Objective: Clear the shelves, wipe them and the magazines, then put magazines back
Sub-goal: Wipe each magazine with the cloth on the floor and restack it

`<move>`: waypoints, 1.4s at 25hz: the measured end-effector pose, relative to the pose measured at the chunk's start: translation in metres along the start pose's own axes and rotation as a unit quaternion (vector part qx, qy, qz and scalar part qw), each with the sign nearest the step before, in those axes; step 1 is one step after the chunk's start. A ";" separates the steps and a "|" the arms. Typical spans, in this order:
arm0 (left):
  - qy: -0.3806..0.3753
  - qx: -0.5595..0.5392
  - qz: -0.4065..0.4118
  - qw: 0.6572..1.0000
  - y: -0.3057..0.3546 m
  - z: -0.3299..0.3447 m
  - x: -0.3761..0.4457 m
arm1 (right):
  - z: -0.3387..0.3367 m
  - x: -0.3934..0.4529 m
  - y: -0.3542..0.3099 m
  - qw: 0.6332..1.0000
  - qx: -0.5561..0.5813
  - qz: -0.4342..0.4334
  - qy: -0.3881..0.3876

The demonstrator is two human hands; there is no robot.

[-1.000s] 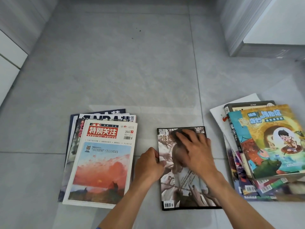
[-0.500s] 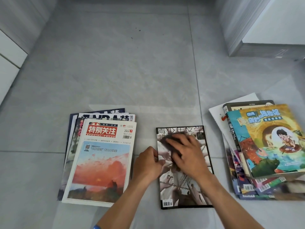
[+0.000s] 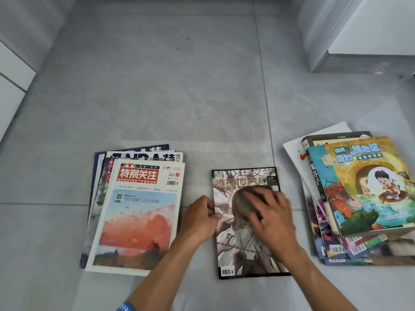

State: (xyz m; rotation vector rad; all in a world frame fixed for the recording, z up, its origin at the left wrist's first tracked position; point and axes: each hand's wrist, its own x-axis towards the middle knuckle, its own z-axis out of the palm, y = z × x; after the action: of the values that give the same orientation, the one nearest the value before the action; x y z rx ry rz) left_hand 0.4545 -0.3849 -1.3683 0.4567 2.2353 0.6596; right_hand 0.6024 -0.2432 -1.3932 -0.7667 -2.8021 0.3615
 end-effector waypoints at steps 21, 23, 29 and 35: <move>0.002 -0.001 0.000 1.000 -0.001 -0.001 0.000 | 0.011 -0.006 -0.059 0.989 0.135 -0.029 -0.046; 0.006 -0.006 0.005 1.000 -0.001 -0.001 0.000 | 0.002 -0.014 -0.022 0.991 0.115 -0.038 -0.048; 0.010 -0.006 0.004 1.000 -0.001 0.001 0.000 | 0.001 -0.026 -0.031 0.974 0.032 0.212 0.066; 0.003 -0.023 -0.014 1.000 0.000 -0.002 0.001 | -0.001 -0.053 -0.031 0.995 0.100 0.013 -0.008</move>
State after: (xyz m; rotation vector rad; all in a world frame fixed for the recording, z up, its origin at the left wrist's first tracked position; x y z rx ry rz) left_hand 0.4521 -0.3850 -1.3678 0.4002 2.2235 0.6970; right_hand 0.6328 -0.2966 -1.3908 -0.7581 -2.7191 0.6453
